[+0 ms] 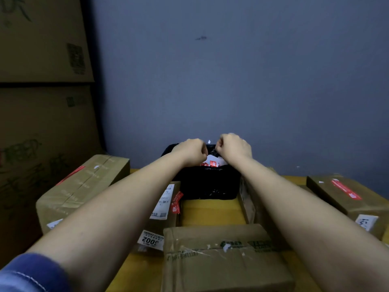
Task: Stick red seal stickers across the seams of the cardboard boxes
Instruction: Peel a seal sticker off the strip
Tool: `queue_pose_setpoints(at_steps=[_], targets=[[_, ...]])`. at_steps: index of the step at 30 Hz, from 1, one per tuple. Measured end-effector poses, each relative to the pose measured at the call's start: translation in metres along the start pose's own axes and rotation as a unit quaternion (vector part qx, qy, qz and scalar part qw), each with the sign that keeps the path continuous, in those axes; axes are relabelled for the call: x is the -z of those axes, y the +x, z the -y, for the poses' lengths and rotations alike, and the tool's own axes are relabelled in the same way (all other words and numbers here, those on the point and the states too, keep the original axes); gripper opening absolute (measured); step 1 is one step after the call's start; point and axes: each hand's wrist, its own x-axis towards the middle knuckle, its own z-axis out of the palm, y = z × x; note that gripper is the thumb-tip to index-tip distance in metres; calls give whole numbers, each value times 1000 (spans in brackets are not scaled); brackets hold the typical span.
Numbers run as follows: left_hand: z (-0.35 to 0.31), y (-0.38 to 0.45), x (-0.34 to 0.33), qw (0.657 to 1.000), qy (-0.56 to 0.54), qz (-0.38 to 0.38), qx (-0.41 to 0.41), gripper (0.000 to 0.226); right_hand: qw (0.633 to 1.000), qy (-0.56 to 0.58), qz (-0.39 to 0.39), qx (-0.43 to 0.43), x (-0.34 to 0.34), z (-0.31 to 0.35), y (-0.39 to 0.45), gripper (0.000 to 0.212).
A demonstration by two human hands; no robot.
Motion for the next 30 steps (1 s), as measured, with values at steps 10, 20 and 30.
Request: queue_pose_setpoints(at_steps=[10,20,30], targets=[[-75,-45,37,994,29,-101,-8,22,997,36,-65,22,87,-23,-47,16],[-171,-101,22,987,-12,-129,-91,21,993,58,-89,-43,135,-95,-130,21],[-247,-126,-51,985,-66,-28,-155,21,983,57,-92,-150,130,-199,-205,17]])
